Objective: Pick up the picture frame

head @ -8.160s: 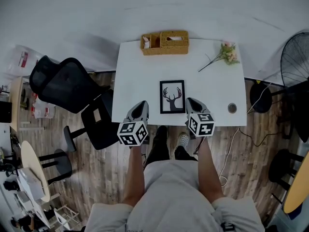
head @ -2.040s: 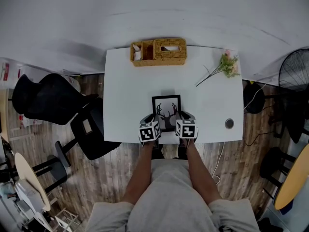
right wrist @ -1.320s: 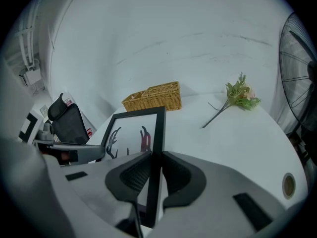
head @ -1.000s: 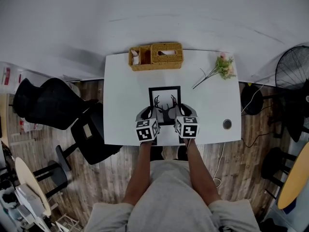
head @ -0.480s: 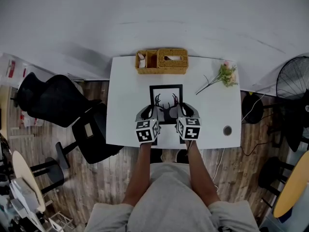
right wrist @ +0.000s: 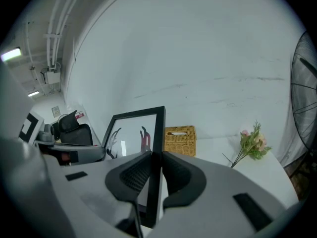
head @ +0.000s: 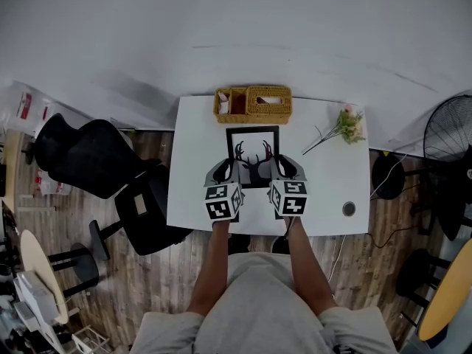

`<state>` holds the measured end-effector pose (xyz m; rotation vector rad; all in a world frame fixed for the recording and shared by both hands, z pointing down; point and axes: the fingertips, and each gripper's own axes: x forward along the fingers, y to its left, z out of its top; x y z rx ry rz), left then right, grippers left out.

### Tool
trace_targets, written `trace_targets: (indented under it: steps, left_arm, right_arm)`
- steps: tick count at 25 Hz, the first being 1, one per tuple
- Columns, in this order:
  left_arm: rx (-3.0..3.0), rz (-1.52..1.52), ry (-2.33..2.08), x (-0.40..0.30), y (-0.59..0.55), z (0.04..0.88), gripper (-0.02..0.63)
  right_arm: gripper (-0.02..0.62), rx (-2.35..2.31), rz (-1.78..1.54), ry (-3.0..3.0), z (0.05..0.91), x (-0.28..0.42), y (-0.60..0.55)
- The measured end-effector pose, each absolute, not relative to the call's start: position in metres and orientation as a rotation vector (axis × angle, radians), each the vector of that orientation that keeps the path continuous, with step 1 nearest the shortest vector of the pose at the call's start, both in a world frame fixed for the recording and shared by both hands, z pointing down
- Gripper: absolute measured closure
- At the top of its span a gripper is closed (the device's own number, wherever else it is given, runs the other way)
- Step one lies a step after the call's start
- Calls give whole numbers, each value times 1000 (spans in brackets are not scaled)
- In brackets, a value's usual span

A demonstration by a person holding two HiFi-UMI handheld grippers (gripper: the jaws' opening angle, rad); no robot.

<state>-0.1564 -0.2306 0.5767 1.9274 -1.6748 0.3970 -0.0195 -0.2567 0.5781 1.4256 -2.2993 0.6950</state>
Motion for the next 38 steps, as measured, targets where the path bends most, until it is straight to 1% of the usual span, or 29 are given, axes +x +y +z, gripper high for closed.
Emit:
trace_targets:
  steps: [13, 22, 38]
  left_arm:
    - [2040, 331, -1746, -154, -259, 509, 518]
    - [2102, 293, -1790, -147, -262, 473, 518]
    - [2191, 183, -1914, -156, -258, 401, 518]
  right_arm:
    - [522, 1498, 574, -2410, 511, -16, -284]
    - [522, 1540, 489, -2469, 474, -10, -287]
    - [522, 1552, 336, -2618, 405, -20, -289]
